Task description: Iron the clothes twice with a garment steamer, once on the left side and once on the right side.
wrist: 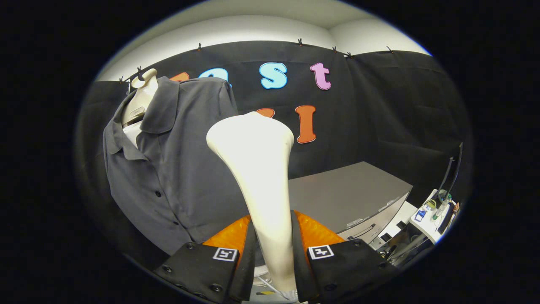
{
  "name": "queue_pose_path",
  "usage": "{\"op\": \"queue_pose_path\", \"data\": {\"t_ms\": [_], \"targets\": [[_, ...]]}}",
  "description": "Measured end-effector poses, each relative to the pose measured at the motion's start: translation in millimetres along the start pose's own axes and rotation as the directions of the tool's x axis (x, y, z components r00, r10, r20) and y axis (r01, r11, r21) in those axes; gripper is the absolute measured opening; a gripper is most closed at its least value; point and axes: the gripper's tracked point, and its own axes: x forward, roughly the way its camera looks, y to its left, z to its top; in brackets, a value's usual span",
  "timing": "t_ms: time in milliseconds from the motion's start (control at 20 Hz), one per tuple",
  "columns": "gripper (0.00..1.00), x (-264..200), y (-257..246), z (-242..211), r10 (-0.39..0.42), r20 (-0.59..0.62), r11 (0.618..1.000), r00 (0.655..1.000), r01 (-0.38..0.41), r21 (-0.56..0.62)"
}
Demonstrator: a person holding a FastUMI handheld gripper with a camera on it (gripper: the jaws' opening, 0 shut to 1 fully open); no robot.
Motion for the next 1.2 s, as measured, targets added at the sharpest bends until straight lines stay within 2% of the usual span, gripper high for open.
{"op": "queue_pose_path", "data": {"t_ms": [500, 1200], "targets": [[0.47, 18, 78, 14, 0.076, -0.006, 0.995, 0.997, -0.076, -0.072], [0.47, 56, 92, -60, 0.03, -0.141, 0.992, 0.99, -0.047, -0.116]]}}
